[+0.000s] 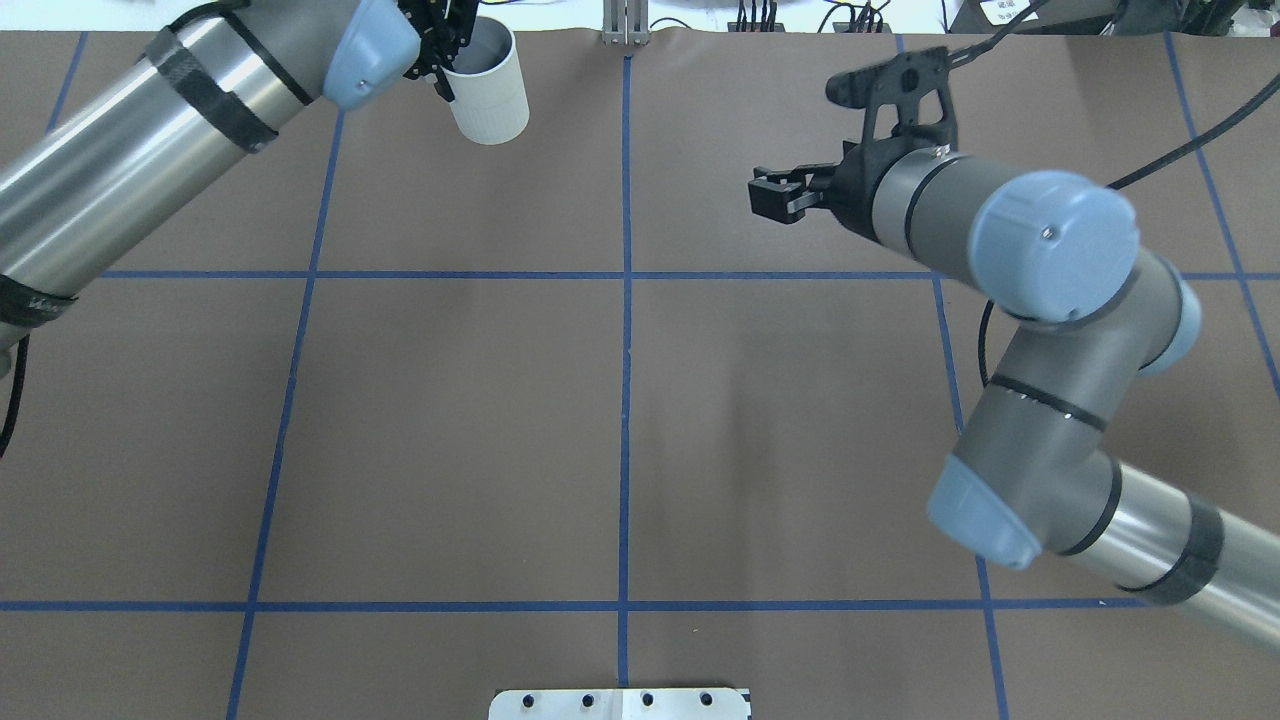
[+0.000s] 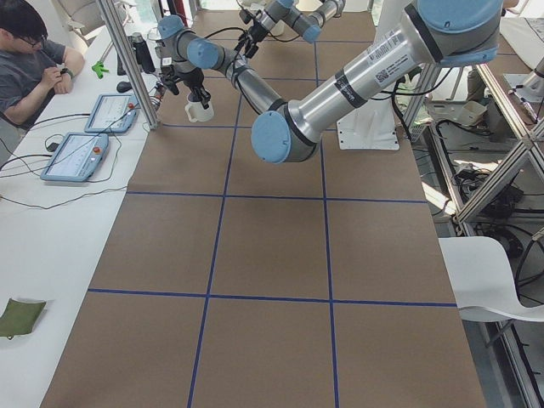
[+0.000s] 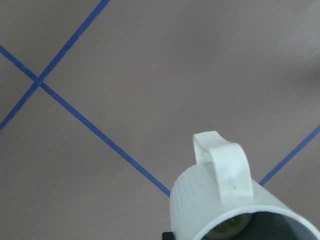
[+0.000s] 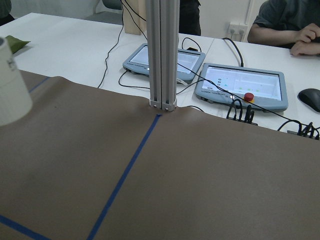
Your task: Left arm hands cup to right arm to dump lemon
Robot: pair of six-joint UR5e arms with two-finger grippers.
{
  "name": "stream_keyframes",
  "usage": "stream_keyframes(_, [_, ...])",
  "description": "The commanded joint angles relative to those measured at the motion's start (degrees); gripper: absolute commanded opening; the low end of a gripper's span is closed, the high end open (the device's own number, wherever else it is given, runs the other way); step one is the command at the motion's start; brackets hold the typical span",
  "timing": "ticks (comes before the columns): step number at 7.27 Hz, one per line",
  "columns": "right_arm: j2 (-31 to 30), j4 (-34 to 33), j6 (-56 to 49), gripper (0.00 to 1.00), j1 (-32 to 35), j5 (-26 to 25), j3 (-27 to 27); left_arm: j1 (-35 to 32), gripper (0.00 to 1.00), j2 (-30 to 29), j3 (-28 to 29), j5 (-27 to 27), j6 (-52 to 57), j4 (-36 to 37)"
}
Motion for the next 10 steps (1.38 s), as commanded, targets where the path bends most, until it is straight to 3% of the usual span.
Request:
stream_keyframes(1, [3.25, 0.07, 0.78, 0.99, -10.31, -16.30, -2.30, 0.61, 0.00, -4.38, 5.55, -0.10, 0.70, -2.30])
stream_keyframes(2, [4.22, -0.10, 4.18, 0.99, -13.57, -23.51, -4.23, 0.70, 0.00, -6.57, 7.92, -0.36, 3.49, -2.41])
stream_keyframes(6, [9.67, -0.19, 7.54, 0.99, -17.82, -35.16, -12.41, 3.86, 0.00, -7.64, 8.82, -0.54, 6.86, -2.50])
stream_keyframes(10, [9.59, -0.28, 9.14, 0.99, -18.00, -35.53, -12.95, 7.99, 0.00, -9.75, 9.00, -0.19, 8.78, -2.15])
